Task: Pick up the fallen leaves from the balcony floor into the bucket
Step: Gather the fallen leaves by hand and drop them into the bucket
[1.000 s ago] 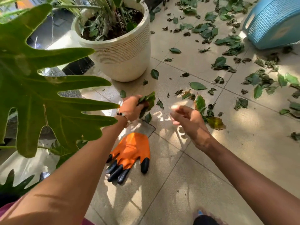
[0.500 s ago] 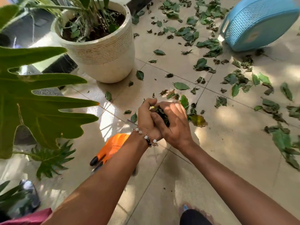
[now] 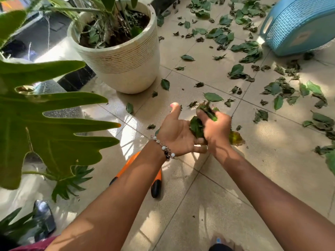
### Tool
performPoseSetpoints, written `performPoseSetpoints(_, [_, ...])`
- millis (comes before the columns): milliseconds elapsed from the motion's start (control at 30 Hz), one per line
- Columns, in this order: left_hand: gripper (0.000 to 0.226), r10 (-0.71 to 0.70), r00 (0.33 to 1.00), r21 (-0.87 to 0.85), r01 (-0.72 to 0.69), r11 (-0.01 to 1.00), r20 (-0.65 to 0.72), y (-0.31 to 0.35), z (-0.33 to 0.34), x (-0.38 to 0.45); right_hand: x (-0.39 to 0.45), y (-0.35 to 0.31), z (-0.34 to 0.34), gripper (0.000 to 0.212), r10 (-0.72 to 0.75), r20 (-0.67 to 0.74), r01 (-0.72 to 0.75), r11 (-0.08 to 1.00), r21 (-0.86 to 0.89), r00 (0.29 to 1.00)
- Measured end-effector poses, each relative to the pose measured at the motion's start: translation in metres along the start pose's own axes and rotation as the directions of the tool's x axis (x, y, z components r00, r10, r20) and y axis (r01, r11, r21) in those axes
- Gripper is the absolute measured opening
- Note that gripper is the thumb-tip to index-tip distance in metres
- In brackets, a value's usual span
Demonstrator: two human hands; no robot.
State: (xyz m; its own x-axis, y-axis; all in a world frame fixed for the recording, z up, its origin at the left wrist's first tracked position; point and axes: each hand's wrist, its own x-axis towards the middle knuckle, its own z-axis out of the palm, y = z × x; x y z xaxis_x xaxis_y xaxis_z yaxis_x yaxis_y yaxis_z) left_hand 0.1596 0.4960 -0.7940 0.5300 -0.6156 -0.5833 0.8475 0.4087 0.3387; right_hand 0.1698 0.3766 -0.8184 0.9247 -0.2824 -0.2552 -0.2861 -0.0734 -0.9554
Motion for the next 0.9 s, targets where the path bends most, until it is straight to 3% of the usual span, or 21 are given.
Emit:
performPoseSetpoints(33, [0.097, -0.034, 0.996, 0.075, 0.041, 0.996, -0.084, 0.008, -0.002, -0.001, 0.003, 0.000, 0.000, 0.020, 0.128, -0.019, -0.122, 0.976, 0.178, 0.992])
performPoseSetpoints(100, [0.072, -0.040, 0.959, 0.152, 0.085, 0.985, -0.282, 0.026, -0.007, -0.005, 0.011, 0.000, 0.000, 0.013, 0.330, 0.046, -0.308, 0.811, 0.497, 0.943])
performPoseSetpoints(167, [0.041, 0.112, 0.865, 0.217, -0.004, 0.976, -0.489, 0.047, -0.021, -0.007, 0.013, 0.001, 0.001, 0.022, 0.406, 0.164, -0.409, 0.645, 0.645, 0.899])
performPoseSetpoints(200, [0.026, 0.238, 0.743, 0.314, -0.040, 0.948, -0.626, 0.056, -0.030, -0.007, 0.013, 0.003, 0.003, 0.022, 0.421, 0.218, -0.448, 0.589, 0.672, 0.881])
performPoseSetpoints(233, [0.018, 0.387, 0.559, 0.460, -0.011, 0.888, -0.733, 0.067, -0.041, -0.009, 0.011, 0.004, 0.005, 0.016, 0.431, 0.259, -0.480, 0.552, 0.682, 0.864])
performPoseSetpoints(267, [0.017, 0.555, 0.360, 0.627, 0.123, 0.769, -0.750, 0.078, -0.056, -0.010, 0.009, 0.005, 0.007, 0.015, 0.446, 0.284, -0.506, 0.526, 0.684, 0.848])
performPoseSetpoints(300, [0.016, 0.703, 0.249, 0.741, 0.334, 0.583, -0.666, 0.088, -0.072, -0.011, 0.008, 0.007, 0.010, 0.017, 0.454, 0.308, -0.526, 0.506, 0.684, 0.836])
performPoseSetpoints(333, [0.019, 0.793, 0.253, 0.766, 0.529, 0.365, -0.553, 0.097, -0.088, -0.013, 0.007, 0.007, 0.012, 0.019, 0.456, 0.323, -0.537, 0.492, 0.686, 0.829])
performPoseSetpoints(367, [0.030, 0.814, 0.324, 0.725, 0.668, 0.165, -0.483, 0.103, -0.103, -0.013, 0.006, 0.007, 0.013, 0.023, 0.455, 0.334, -0.544, 0.484, 0.686, 0.826])
performPoseSetpoints(400, [0.040, 0.787, 0.402, 0.677, 0.736, 0.027, -0.468, 0.106, -0.115, -0.011, 0.006, 0.008, 0.014, 0.028, 0.453, 0.344, -0.551, 0.483, 0.681, 0.822])
performPoseSetpoints(433, [0.044, 0.744, 0.453, 0.659, 0.752, -0.024, -0.491, 0.105, -0.124, -0.008, 0.005, 0.010, 0.014, 0.031, 0.453, 0.354, -0.559, 0.484, 0.674, 0.819])
performPoseSetpoints(533, [0.043, 0.711, 0.504, 0.713, 0.701, -0.006, -0.490, 0.094, -0.129, -0.002, 0.004, 0.014, 0.013, 0.028, 0.444, 0.374, -0.571, 0.497, 0.653, 0.814])
performPoseSetpoints(633, [0.047, 0.769, 0.518, 0.820, 0.572, 0.013, -0.374, 0.073, -0.125, -0.001, 0.003, 0.015, 0.009, 0.022, 0.449, 0.370, -0.575, 0.522, 0.630, 0.813])
performPoseSetpoints(733, [0.059, 0.751, 0.609, 0.880, 0.468, -0.081, -0.255, 0.051, -0.121, 0.000, 0.002, 0.015, 0.003, 0.018, 0.468, 0.350, -0.575, 0.529, 0.624, 0.811])
performPoseSetpoints(833, [0.074, 0.686, 0.687, 0.841, 0.500, -0.207, -0.239, 0.041, -0.112, 0.000, 0.000, 0.013, -0.004, 0.018, 0.478, 0.339, -0.575, 0.538, 0.617, 0.811])
performPoseSetpoints(900, [0.064, 0.671, 0.704, 0.795, 0.536, -0.285, -0.234, 0.037, -0.104, 0.000, -0.002, 0.012, -0.008, 0.018, 0.482, 0.335, -0.575, 0.540, 0.614, 0.810])
